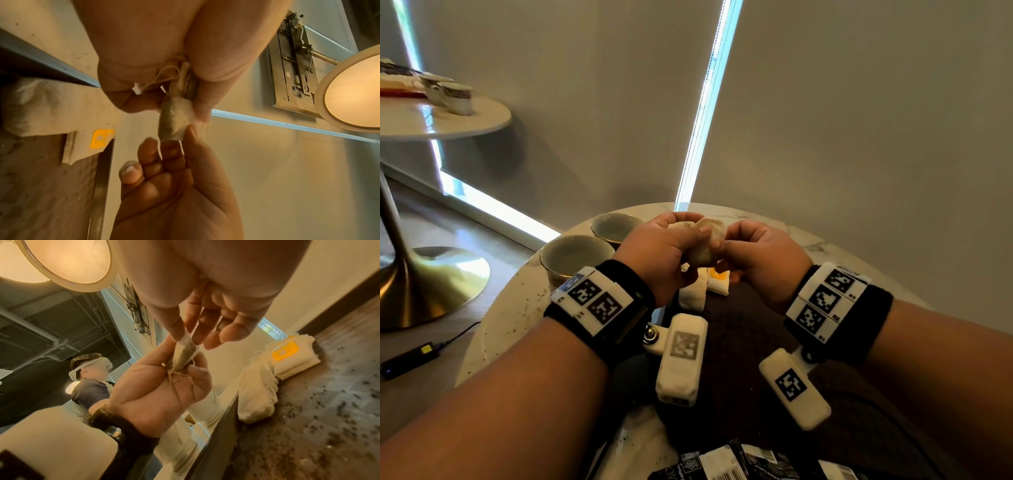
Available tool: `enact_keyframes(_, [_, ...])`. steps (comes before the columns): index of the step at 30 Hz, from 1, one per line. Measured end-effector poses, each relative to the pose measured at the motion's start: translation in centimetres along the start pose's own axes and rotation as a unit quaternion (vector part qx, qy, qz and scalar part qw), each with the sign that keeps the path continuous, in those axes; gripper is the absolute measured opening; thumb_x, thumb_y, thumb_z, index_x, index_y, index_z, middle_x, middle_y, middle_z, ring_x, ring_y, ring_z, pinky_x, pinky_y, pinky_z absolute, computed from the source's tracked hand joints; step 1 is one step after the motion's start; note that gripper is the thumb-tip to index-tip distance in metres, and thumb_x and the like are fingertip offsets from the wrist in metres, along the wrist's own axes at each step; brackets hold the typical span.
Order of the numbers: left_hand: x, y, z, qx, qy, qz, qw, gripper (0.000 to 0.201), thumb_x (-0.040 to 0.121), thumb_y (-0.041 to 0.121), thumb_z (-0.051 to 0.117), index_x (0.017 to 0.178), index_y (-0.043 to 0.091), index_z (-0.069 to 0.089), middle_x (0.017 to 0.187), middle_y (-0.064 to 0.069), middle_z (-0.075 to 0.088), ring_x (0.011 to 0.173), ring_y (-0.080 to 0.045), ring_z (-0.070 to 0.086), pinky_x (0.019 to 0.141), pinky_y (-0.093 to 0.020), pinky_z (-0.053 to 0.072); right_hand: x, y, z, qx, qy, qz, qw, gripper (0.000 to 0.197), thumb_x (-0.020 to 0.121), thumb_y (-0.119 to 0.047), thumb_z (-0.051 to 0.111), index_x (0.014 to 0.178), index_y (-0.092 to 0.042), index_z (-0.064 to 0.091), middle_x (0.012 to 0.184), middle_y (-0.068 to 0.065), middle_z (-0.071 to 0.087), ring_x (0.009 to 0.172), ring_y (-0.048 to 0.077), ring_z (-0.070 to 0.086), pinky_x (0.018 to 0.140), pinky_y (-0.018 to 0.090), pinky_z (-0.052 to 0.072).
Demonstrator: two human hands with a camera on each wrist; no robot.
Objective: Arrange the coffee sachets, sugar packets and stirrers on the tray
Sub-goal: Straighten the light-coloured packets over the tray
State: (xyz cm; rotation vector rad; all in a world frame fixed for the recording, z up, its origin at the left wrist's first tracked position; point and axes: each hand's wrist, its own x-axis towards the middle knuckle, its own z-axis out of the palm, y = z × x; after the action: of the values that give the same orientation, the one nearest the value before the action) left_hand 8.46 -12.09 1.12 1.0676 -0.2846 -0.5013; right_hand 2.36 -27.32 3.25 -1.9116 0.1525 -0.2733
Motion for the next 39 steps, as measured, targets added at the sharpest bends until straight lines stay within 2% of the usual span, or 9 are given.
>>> enact_keyframes(6, [0.3, -0.1, -0.1, 0.007, 0.001, -0.002, 1.000, 0.021, 0.096, 0.015, 0.064, 0.117, 0.012, 0.063, 0.095, -0.010, 0.068, 0.080, -0.020, 0.062, 0.056, -0.030, 0.045, 0.3, 0.2, -0.1, 0.020, 0.032, -0.010, 0.999, 0.008, 0.087, -0.012, 0.073, 0.085, -0.013, 0.066, 0.081, 0.009, 0.069, 0.073, 0.022, 0.064, 0.060, 0.035, 0.050])
enact_keyframes(11, [0.2, -0.1, 0.0, 0.014, -0.006, 0.000, 1.000, 0.017, 0.099, 0.012, 0.059, 0.115, 0.009, 0.064, 0.084, -0.006, 0.070, 0.067, -0.014, 0.065, 0.054, -0.027, 0.044, 0.5, 0.4, -0.2, 0.027, 0.028, -0.013, 0.999, 0.011, 0.085, -0.011, 0.075, 0.082, -0.012, 0.065, 0.079, 0.009, 0.069, 0.071, 0.021, 0.064, 0.064, 0.038, 0.051])
enact_keyframes(15, [0.1, 0.0, 0.2, 0.015, -0.010, -0.002, 1.000, 0.016, 0.100, 0.012, 0.057, 0.114, 0.008, 0.063, 0.086, -0.009, 0.069, 0.076, -0.021, 0.065, 0.052, -0.026, 0.043, 0.3, 0.3, -0.4, 0.042, 0.013, -0.018, 0.999, 0.020, 0.075, -0.013, 0.081, 0.087, -0.012, 0.066, 0.081, 0.006, 0.072, 0.078, 0.023, 0.069, 0.071, 0.040, 0.055])
enact_keyframes(19, [0.1, 0.0, 0.2, 0.018, -0.003, -0.004, 1.000, 0.014, 0.100, 0.012, 0.058, 0.113, 0.009, 0.063, 0.085, -0.008, 0.067, 0.070, -0.017, 0.061, 0.052, -0.026, 0.043, 0.2, 0.1, -0.2, 0.049, 0.015, -0.016, 0.999, 0.020, 0.080, 0.005, 0.074, 0.092, -0.008, 0.064, 0.082, 0.009, 0.072, 0.077, 0.025, 0.070, 0.067, 0.040, 0.054])
enact_keyframes(22, [0.1, 0.0, 0.2, 0.005, 0.018, -0.007, 1.000, 0.014, 0.099, 0.018, 0.058, 0.112, 0.012, 0.063, 0.089, -0.006, 0.063, 0.072, -0.017, 0.054, 0.053, -0.027, 0.044, 0.2, 0.0, -0.1, 0.047, 0.025, -0.007, 0.999, 0.023, 0.083, 0.009, 0.070, 0.097, -0.008, 0.061, 0.082, 0.010, 0.072, 0.076, 0.026, 0.070, 0.063, 0.037, 0.054])
enact_keyframes(25, [0.1, 0.4, 0.2, -0.043, 0.055, -0.012, 0.997, 0.014, 0.098, 0.018, 0.054, 0.108, 0.014, 0.063, 0.086, -0.002, 0.057, 0.069, -0.014, 0.048, 0.056, -0.027, 0.041, 0.3, 0.1, -0.2, 0.047, 0.043, 0.025, 0.998, 0.025, 0.085, 0.008, 0.068, 0.101, -0.009, 0.059, 0.082, 0.010, 0.071, 0.073, 0.026, 0.071, 0.067, 0.044, 0.055])
enact_keyframes(31, [0.0, 0.8, 0.1, -0.060, 0.085, 0.001, 0.995, 0.025, 0.091, 0.003, 0.040, 0.100, 0.015, 0.061, 0.085, -0.003, 0.052, 0.068, -0.014, 0.046, 0.059, -0.030, 0.039, 0.0, 0.7, 0.3, -0.071, 0.021, 0.149, 0.986, 0.020, 0.082, 0.002, 0.073, 0.095, -0.010, 0.065, 0.081, 0.011, 0.070, 0.061, 0.016, 0.065, 0.053, 0.029, 0.049])
enact_keyframes(35, [0.0, 0.8, 0.2, -0.043, 0.088, 0.003, 0.995, 0.032, 0.090, 0.000, 0.037, 0.104, 0.015, 0.062, 0.084, -0.003, 0.052, 0.071, -0.016, 0.046, 0.061, -0.031, 0.039, -0.1, 0.8, 1.4, -0.109, -0.037, 0.208, 0.971, 0.025, 0.084, 0.001, 0.074, 0.104, -0.009, 0.064, 0.078, 0.008, 0.065, 0.053, 0.012, 0.057, 0.048, 0.024, 0.047])
enact_keyframes(39, [0.1, 0.8, 0.2, -0.037, 0.089, 0.000, 0.995, 0.032, 0.089, 0.001, 0.038, 0.104, 0.015, 0.062, 0.084, -0.002, 0.053, 0.072, -0.016, 0.047, 0.061, -0.031, 0.040, -0.1, 0.8, 1.9, -0.166, -0.069, 0.203, 0.963, 0.025, 0.084, -0.004, 0.076, 0.105, -0.010, 0.064, 0.076, 0.005, 0.065, 0.058, 0.012, 0.059, 0.059, 0.027, 0.054])
